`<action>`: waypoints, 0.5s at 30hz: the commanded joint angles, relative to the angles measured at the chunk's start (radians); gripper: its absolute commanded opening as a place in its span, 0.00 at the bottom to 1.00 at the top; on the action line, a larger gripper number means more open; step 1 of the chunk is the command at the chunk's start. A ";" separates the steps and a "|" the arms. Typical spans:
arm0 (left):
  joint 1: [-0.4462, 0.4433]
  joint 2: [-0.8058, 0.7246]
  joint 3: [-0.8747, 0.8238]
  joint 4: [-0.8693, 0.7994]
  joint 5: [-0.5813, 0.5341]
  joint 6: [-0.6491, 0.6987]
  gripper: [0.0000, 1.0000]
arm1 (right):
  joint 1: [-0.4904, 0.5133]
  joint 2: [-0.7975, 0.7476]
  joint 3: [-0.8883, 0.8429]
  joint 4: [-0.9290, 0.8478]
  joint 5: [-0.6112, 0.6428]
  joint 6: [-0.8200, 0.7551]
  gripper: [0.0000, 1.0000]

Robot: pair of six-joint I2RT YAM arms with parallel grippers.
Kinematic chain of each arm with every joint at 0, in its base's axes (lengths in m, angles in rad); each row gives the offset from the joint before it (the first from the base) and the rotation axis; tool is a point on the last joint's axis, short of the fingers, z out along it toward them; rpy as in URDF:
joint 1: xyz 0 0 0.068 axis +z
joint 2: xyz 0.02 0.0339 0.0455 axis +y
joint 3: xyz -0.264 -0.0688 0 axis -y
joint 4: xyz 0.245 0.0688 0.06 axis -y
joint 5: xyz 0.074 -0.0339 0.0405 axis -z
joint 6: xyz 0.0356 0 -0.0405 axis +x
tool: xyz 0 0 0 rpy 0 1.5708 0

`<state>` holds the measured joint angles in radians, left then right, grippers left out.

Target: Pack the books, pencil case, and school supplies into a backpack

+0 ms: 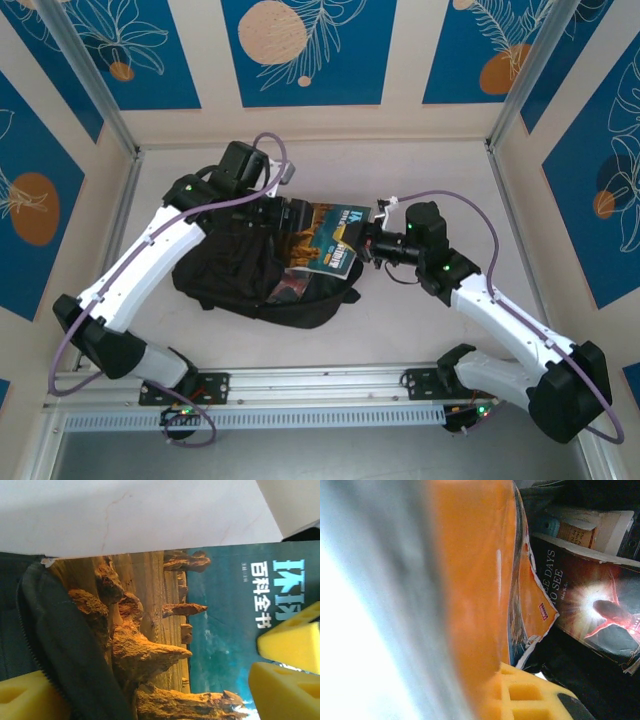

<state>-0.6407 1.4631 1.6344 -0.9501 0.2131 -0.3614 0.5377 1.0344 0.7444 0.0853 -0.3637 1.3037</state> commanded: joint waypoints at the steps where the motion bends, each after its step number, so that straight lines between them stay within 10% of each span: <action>1: -0.013 -0.006 0.006 -0.065 -0.043 0.059 0.73 | 0.015 -0.039 0.053 0.084 -0.050 -0.032 0.00; 8: -0.014 -0.027 -0.010 -0.089 -0.134 0.117 0.01 | 0.010 -0.051 0.020 0.069 -0.038 -0.044 0.00; 15: -0.012 -0.068 0.088 -0.127 -0.224 0.142 0.00 | 0.005 -0.076 -0.005 -0.032 -0.035 -0.106 0.00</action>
<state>-0.6487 1.4445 1.6516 -1.0344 0.0586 -0.2508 0.5373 1.0023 0.7433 0.0326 -0.3634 1.2522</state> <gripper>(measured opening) 0.067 0.140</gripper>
